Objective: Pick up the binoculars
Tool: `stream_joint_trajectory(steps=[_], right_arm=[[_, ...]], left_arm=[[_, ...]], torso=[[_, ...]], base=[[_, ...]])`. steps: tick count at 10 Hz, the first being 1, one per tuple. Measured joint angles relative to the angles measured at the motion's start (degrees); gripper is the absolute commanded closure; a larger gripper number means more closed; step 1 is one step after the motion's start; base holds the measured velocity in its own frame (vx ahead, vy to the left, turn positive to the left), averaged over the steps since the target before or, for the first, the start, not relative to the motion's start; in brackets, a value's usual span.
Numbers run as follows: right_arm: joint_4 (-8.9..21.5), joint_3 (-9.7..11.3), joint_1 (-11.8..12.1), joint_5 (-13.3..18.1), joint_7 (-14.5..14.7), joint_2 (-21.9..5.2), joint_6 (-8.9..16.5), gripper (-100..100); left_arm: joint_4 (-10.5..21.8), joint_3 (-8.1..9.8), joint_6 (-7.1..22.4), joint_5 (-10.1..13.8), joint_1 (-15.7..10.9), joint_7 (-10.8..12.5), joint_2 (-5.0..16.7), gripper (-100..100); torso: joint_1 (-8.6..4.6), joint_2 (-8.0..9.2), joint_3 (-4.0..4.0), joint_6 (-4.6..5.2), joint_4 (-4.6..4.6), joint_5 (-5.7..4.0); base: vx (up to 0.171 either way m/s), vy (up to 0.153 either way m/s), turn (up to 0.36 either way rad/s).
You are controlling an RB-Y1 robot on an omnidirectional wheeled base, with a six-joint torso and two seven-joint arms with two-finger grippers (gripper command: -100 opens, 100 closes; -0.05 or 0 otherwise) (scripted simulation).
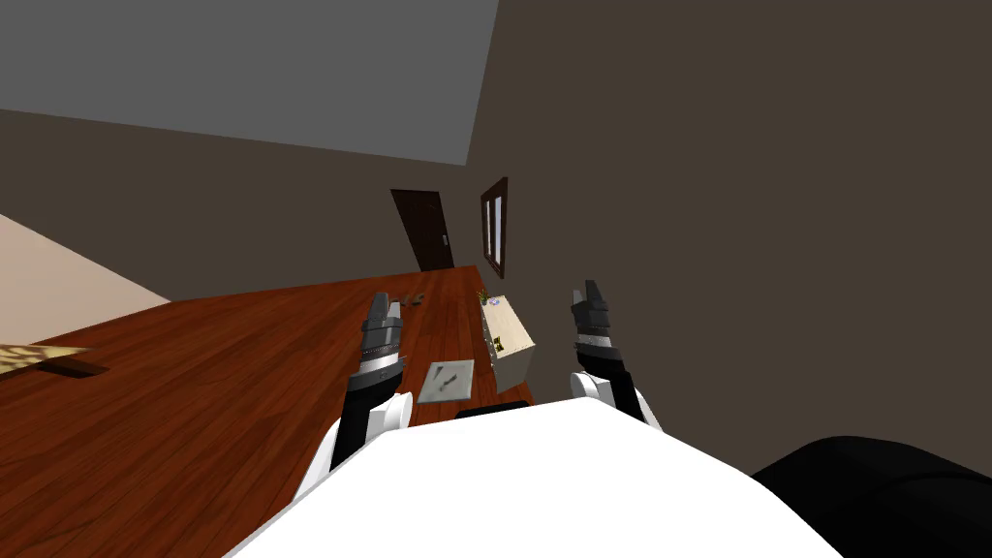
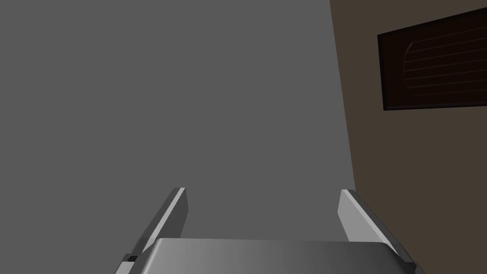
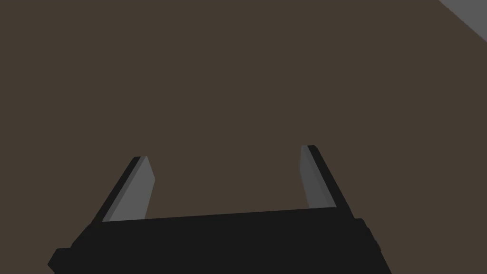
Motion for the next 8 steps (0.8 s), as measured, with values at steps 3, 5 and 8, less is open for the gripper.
stream_joint_trajectory(steps=[3,5,8], right_arm=[[2.5,0.7,0.0,1.2,0.1,-4.7,0.5,-100],[5.5,1.5,-0.2,2.6,0.2,-8.0,1.3,-100],[7.9,2.0,0.2,3.8,-0.2,-10.7,2.2,-100]], left_arm=[[0.0,0.0,0.0,0.0,0.0,0.0,0.0,0],[0.0,0.0,0.0,0.0,0.0,0.0,0.0,0],[0.0,0.0,0.0,0.0,0.0,0.0,0.0,0]], torso=[[0.0,0.04,0.02,-0.01,0.01,0.0],[0.03,0.06,0.03,-0.02,0.01,0.0],[0.01,0.03,0.02,0.01,0.01,0.0]], base=[[-0.014,0.008,0.117],[-0.02,0.015,0.178],[-0.01,0.008,0.055]])
